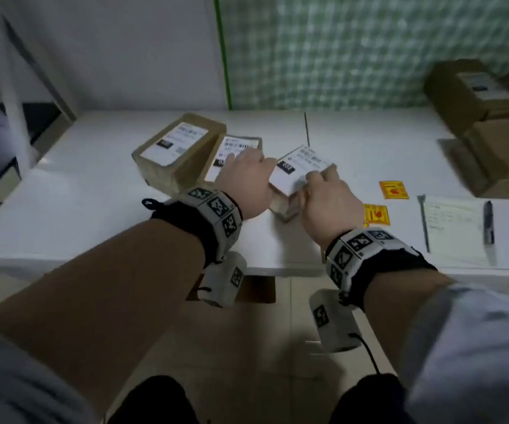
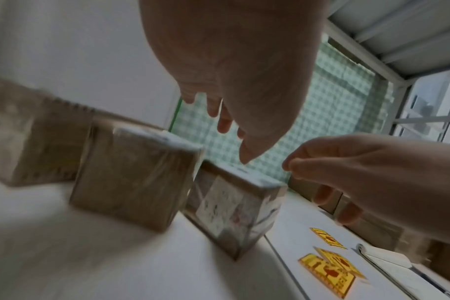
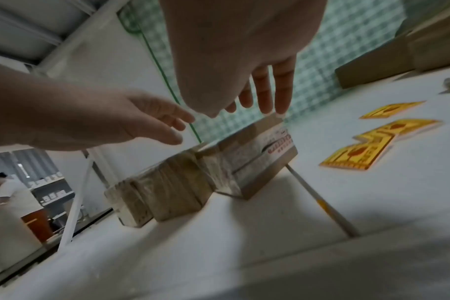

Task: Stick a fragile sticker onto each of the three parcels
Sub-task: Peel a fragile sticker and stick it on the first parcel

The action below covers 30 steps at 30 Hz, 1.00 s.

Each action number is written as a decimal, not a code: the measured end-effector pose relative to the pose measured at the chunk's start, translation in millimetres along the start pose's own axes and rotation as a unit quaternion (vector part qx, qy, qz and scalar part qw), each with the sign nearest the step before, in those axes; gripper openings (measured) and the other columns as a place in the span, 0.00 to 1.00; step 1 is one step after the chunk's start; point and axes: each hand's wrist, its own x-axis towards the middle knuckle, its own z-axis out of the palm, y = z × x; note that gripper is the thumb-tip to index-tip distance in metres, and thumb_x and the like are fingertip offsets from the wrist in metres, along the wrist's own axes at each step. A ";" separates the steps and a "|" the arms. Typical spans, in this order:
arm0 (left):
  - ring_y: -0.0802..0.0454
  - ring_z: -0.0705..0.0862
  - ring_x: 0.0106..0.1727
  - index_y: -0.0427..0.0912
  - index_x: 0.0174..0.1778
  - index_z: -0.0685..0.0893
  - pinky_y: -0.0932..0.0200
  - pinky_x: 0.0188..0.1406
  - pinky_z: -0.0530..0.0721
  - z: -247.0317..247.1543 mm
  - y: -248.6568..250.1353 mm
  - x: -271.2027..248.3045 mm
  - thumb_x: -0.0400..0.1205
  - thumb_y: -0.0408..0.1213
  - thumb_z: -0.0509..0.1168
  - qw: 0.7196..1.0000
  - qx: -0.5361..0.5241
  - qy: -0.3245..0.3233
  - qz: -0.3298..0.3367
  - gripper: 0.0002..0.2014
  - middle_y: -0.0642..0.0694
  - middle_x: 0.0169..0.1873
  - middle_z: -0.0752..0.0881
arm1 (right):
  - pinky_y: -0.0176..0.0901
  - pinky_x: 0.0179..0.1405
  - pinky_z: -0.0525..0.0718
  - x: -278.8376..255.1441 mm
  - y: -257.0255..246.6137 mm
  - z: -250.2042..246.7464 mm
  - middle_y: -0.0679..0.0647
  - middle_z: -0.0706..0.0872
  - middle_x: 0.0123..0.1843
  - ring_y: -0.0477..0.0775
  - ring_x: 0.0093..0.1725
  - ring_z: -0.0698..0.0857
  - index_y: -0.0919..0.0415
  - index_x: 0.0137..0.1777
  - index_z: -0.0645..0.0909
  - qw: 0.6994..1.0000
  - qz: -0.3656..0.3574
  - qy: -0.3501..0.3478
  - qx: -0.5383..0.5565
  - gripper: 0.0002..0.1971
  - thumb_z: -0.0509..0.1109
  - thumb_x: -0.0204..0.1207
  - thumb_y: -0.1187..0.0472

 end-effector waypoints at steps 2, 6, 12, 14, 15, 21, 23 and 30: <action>0.37 0.73 0.64 0.40 0.67 0.76 0.43 0.65 0.72 14.6 -2.0 -3.7 0.75 0.38 0.62 1.000 -0.011 0.020 -0.014 0.22 0.36 0.61 0.77 | 0.49 0.39 0.68 -3.4 3.2 16.8 0.64 0.74 0.68 0.67 0.61 0.79 0.63 0.62 0.74 0.999 -0.010 0.031 0.005 0.17 0.55 0.83 0.53; 0.36 0.75 0.64 0.40 0.65 0.77 0.41 0.64 0.75 40.1 -3.1 -24.5 0.74 0.38 0.61 0.998 -0.040 0.042 -0.032 0.22 0.38 0.62 0.76 | 0.49 0.35 0.69 -24.7 18.6 41.9 0.63 0.76 0.64 0.68 0.55 0.82 0.62 0.61 0.75 0.997 -0.024 0.068 -0.005 0.16 0.55 0.82 0.53; 0.38 0.73 0.67 0.41 0.66 0.76 0.45 0.67 0.73 27.9 18.1 -59.6 0.75 0.38 0.63 0.997 -0.050 0.021 -0.055 0.22 0.37 0.65 0.74 | 0.48 0.38 0.73 -58.4 39.4 19.7 0.62 0.77 0.63 0.67 0.55 0.82 0.61 0.67 0.74 0.997 0.001 0.078 0.004 0.19 0.55 0.82 0.52; 0.38 0.72 0.68 0.41 0.68 0.76 0.45 0.67 0.74 18.1 26.2 -59.9 0.75 0.37 0.62 0.997 -0.058 0.025 -0.055 0.23 0.36 0.65 0.74 | 0.49 0.41 0.75 -62.0 40.1 7.0 0.62 0.78 0.63 0.67 0.56 0.82 0.60 0.67 0.75 0.997 -0.008 0.072 0.017 0.18 0.55 0.82 0.53; 0.38 0.71 0.69 0.41 0.68 0.75 0.45 0.68 0.74 13.6 30.4 -59.5 0.76 0.36 0.62 0.996 -0.061 0.024 -0.056 0.23 0.36 0.65 0.74 | 0.50 0.44 0.76 -63.1 40.2 2.4 0.62 0.79 0.62 0.67 0.57 0.82 0.60 0.66 0.75 0.997 -0.010 0.067 0.026 0.18 0.55 0.82 0.54; 0.37 0.72 0.68 0.39 0.69 0.75 0.45 0.67 0.75 9.1 50.5 -53.5 0.78 0.37 0.61 0.997 -0.071 0.009 -0.041 0.22 0.35 0.65 0.73 | 0.48 0.47 0.77 -67.9 47.6 0.3 0.60 0.82 0.59 0.63 0.58 0.81 0.60 0.63 0.78 0.999 -0.007 0.006 0.041 0.17 0.56 0.81 0.55; 0.38 0.71 0.70 0.39 0.70 0.74 0.45 0.69 0.74 10.6 52.1 -46.6 0.78 0.39 0.61 0.996 -0.076 0.004 -0.040 0.23 0.36 0.67 0.72 | 0.47 0.45 0.76 -64.7 48.4 3.8 0.59 0.82 0.58 0.62 0.57 0.81 0.59 0.62 0.79 0.999 -0.004 -0.001 0.040 0.16 0.56 0.81 0.55; 0.40 0.69 0.70 0.43 0.70 0.74 0.42 0.68 0.74 22.6 50.0 2.6 0.76 0.41 0.63 0.997 -0.077 -0.004 -0.026 0.25 0.39 0.69 0.70 | 0.47 0.47 0.81 -42.7 62.7 8.0 0.57 0.85 0.57 0.61 0.57 0.83 0.57 0.59 0.81 0.998 0.016 -0.066 0.006 0.15 0.58 0.80 0.55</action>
